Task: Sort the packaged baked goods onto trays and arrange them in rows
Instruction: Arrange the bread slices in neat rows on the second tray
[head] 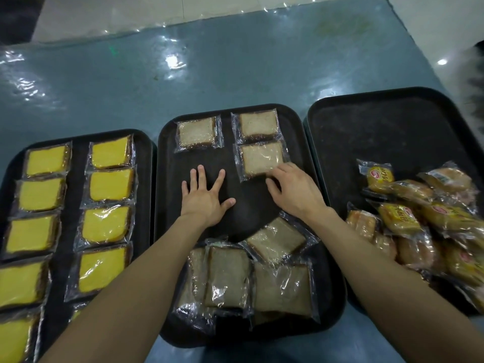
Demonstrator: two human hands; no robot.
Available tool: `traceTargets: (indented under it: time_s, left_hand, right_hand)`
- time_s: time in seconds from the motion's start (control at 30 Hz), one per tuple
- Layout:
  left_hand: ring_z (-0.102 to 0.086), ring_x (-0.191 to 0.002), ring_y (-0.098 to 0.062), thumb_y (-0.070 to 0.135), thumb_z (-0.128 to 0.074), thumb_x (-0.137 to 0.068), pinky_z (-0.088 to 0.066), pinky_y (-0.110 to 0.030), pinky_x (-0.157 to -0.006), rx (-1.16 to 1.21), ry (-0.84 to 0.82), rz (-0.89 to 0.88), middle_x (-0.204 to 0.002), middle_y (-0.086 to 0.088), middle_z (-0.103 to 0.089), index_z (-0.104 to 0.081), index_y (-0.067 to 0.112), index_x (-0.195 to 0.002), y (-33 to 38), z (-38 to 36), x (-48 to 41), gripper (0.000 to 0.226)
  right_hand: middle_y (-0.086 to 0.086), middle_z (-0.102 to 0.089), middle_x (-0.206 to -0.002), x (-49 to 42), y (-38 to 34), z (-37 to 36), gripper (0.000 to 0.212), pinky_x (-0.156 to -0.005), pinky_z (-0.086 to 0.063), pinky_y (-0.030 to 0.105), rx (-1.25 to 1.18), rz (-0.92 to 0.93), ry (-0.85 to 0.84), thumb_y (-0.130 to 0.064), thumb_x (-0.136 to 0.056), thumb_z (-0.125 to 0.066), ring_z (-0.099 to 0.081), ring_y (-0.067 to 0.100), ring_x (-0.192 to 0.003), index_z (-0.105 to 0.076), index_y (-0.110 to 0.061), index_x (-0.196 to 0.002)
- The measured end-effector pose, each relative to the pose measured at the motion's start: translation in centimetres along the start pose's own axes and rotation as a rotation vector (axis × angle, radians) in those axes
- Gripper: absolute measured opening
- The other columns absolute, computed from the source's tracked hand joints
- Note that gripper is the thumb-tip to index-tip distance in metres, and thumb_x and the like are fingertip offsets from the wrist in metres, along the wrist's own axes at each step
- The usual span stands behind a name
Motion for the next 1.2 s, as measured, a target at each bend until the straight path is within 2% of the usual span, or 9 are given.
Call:
traceTargets:
  time_s: [0.1, 0.17, 0.27, 0.43, 0.57, 0.67, 0.8, 0.97, 1.2]
  left_hand:
    - [0.012, -0.167, -0.042, 0.082, -0.035, -0.102, -0.008, -0.061, -0.135, 0.017, 0.005, 0.003, -0.180, -0.019, 0.020, 0.013, 0.044, -0.172, 0.2, 0.5, 0.0, 0.092]
    - [0.007, -0.168, -0.042, 0.078, -0.042, -0.103, -0.013, -0.060, -0.135, 0.038, -0.007, 0.007, -0.181, -0.018, 0.015, 0.007, 0.043, -0.173, 0.5, 0.9, 0.3, 0.093]
    - [-0.002, -0.169, -0.039, 0.067, -0.056, -0.104, -0.022, -0.056, -0.134, 0.117, -0.050, -0.025, -0.183, -0.014, 0.003, -0.010, 0.042, -0.174, 0.5, 1.6, 1.2, 0.087]
    - [-0.064, -0.133, -0.018, 0.050, -0.063, -0.107, -0.049, -0.034, -0.107, 0.698, 0.064, -0.048, -0.139, 0.004, -0.072, -0.075, 0.030, -0.133, -1.2, 2.7, 5.3, 0.034]
    - [-0.080, -0.109, -0.029, 0.041, -0.069, -0.107, -0.065, -0.049, -0.098, 1.583, 0.075, 0.224, -0.116, -0.011, -0.080, -0.066, 0.021, -0.126, -2.5, 2.0, 8.5, 0.028]
    - [-0.080, -0.109, -0.032, 0.026, -0.074, -0.105, -0.067, -0.049, -0.093, 1.683, -0.017, 0.184, -0.124, -0.017, -0.076, -0.055, 0.017, -0.142, -2.3, 1.4, 9.5, 0.043]
    - [-0.080, -0.102, -0.030, -0.002, -0.073, -0.101, -0.068, -0.038, -0.083, 1.649, 0.220, 0.252, -0.119, -0.019, -0.075, -0.058, 0.014, -0.142, -4.7, 1.0, 8.2, 0.046]
    - [-0.080, -0.099, -0.027, 0.002, -0.076, -0.100, -0.068, -0.046, -0.089, 1.519, 0.397, 0.324, -0.108, -0.010, -0.080, -0.067, 0.019, -0.125, -8.4, 1.3, 6.0, 0.032]
    - [-0.079, -0.086, -0.014, 0.007, -0.079, -0.098, -0.068, -0.037, -0.085, 1.239, 0.553, 0.334, -0.098, 0.002, -0.078, -0.071, 0.023, -0.108, -10.0, 3.1, 1.6, 0.021]
  right_hand:
    - [-0.001, -0.069, -0.099, 3.5, 0.1, 1.5, 0.054, -0.080, -0.060, 0.042, 0.082, -0.233, -0.219, -0.072, -0.099, -0.056, -0.066, 0.019, -0.093, -0.069, -0.020, -0.109]
    - [0.005, -0.070, -0.112, 5.4, 0.2, 1.7, 0.085, -0.084, -0.061, 0.042, 0.077, -0.426, -0.452, -0.090, -0.084, -0.060, -0.069, 0.023, -0.099, -0.062, -0.016, -0.126]
    - [0.003, -0.068, -0.129, 7.2, -0.5, 1.4, 0.084, -0.092, -0.058, 0.038, -0.196, -0.572, -0.669, -0.069, -0.081, -0.085, -0.068, 0.021, -0.111, -0.057, -0.016, -0.139]
    - [-0.002, -0.080, -0.103, 7.3, -2.2, 2.0, 0.023, -0.094, -0.062, 0.042, -0.780, -0.604, -0.415, -0.041, -0.094, -0.083, -0.077, 0.017, -0.098, -0.077, -0.023, -0.107]
    - [0.008, -0.079, -0.116, 5.4, -4.3, 0.7, 0.014, -0.104, -0.060, 0.056, -1.114, -0.711, -0.176, -0.030, -0.106, -0.070, -0.075, 0.025, -0.111, -0.076, -0.021, -0.114]
    - [0.017, -0.077, -0.127, 3.1, -6.7, -1.1, 0.021, -0.102, -0.062, 0.056, -1.345, -0.772, -0.124, -0.013, -0.113, -0.057, -0.075, 0.031, -0.119, -0.070, -0.008, -0.129]
    - [0.007, -0.079, -0.123, 0.0, -8.3, -3.0, 0.021, -0.095, -0.065, 0.054, -1.215, -0.699, -0.091, -0.019, -0.110, -0.061, -0.076, 0.029, -0.118, -0.076, -0.017, -0.125]
    - [-0.003, -0.072, -0.112, -4.4, -10.2, -4.1, 0.027, -0.085, -0.067, 0.043, -0.632, -0.461, -0.137, -0.024, -0.110, -0.062, -0.076, 0.021, -0.095, -0.067, -0.017, -0.136]
    - [0.008, -0.069, -0.118, -9.0, -10.7, -6.0, 0.055, -0.088, -0.063, 0.047, -0.300, -0.306, -0.032, -0.001, -0.101, -0.063, -0.068, 0.027, -0.104, -0.047, -0.018, -0.151]
Point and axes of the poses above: each hand's wrist, its own x-axis away from the middle knuckle, its own z-axis out of the back of the hand, y = z × x, the point moved 3 cm from there along -x, towards the middle knuckle
